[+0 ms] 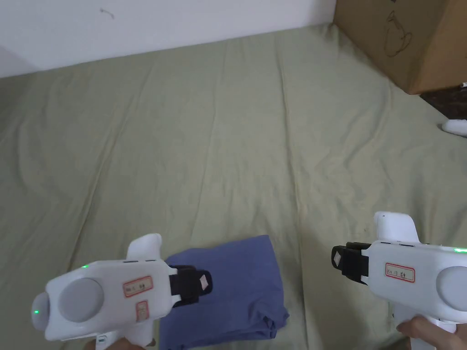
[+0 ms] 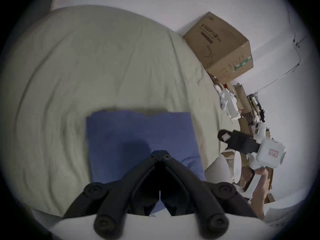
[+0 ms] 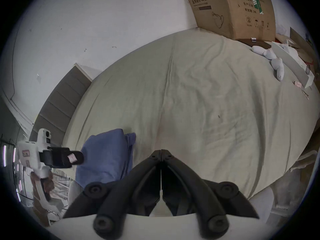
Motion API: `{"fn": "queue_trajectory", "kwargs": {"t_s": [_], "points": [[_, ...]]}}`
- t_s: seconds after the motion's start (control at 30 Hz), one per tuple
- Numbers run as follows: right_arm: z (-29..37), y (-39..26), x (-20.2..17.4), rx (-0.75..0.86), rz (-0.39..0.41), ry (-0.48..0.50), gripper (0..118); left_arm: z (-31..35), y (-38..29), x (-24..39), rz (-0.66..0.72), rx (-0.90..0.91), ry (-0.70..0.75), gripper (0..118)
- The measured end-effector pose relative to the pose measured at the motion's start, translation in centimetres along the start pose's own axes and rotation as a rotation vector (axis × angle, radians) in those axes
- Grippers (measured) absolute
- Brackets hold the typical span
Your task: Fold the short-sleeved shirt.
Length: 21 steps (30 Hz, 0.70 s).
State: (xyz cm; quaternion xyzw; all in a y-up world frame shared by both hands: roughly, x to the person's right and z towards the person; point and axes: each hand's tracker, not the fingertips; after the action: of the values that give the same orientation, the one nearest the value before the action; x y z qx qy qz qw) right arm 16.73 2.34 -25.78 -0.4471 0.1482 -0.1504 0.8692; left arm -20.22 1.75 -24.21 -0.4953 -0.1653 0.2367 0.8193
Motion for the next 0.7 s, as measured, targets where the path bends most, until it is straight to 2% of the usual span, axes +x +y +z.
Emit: {"fn": "queue_trajectory", "kwargs": {"t_s": [0.27, 0.43, 0.63, 0.7], "points": [[0.2, -0.1, 0.5, -0.008, 0.009, -0.006, 0, -7.0, -2.8, 4.8, -0.056, -0.146, -0.088, 0], [0.4, -0.2, 1.9, 0.002, -0.032, -0.012, 0, -9.2, -4.1, 7.2, -0.101, -0.224, -0.138, 0], [0.8, -0.3, 2.6, -0.001, -0.041, -0.025, 0, -12.3, -6.4, 8.3, -0.146, -0.28, -0.119, 0], [1.1, -0.2, 2.8, 0.002, -0.041, -0.031, 0, -11.6, -5.6, 8.1, -0.088, -0.26, -0.171, 0]]}}
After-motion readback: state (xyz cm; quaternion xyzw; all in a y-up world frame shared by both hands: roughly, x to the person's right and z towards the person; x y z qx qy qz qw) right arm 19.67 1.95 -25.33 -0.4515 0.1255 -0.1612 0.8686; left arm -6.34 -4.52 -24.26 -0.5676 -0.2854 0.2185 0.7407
